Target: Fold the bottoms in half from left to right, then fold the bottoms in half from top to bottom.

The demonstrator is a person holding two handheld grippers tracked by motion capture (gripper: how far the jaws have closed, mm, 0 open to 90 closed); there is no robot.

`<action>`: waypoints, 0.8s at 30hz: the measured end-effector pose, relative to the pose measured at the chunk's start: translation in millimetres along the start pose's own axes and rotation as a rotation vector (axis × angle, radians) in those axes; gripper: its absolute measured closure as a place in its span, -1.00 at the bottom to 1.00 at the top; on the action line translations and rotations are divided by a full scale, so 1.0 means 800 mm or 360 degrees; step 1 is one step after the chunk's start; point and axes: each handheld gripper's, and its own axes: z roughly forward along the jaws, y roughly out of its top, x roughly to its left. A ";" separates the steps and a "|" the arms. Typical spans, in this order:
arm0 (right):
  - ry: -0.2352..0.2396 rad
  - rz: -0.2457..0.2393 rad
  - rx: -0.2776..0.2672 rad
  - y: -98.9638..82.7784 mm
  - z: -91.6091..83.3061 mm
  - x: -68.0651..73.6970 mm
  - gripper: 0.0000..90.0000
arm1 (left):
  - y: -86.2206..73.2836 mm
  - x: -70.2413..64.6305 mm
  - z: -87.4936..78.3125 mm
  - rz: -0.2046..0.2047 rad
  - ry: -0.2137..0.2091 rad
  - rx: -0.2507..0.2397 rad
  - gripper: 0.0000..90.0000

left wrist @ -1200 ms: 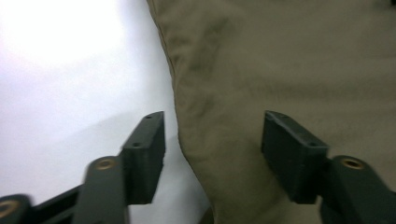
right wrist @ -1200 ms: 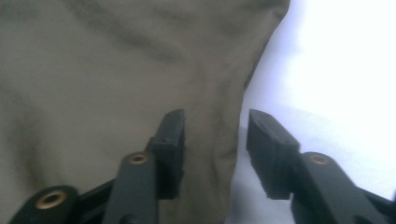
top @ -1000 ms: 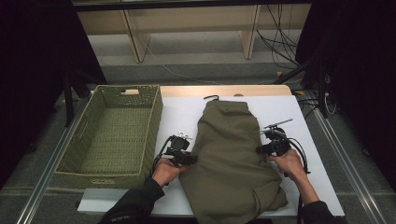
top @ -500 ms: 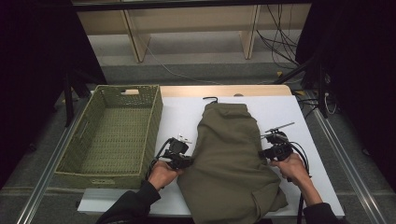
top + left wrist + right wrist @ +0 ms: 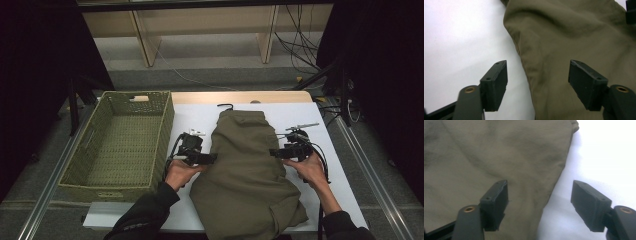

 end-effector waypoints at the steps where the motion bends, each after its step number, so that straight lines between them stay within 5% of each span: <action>1: 0.0009 -0.0003 -0.0002 0.000 0.000 0.001 -0.35 | 0.002 0.000 0.003 -0.0006 -0.0005 -0.0006 -0.32; 24: 0.0019 0.0002 -0.0054 -0.001 -0.008 -0.006 -0.37 | 0.033 0.021 0.055 -0.0138 0.0041 0.0035 -0.35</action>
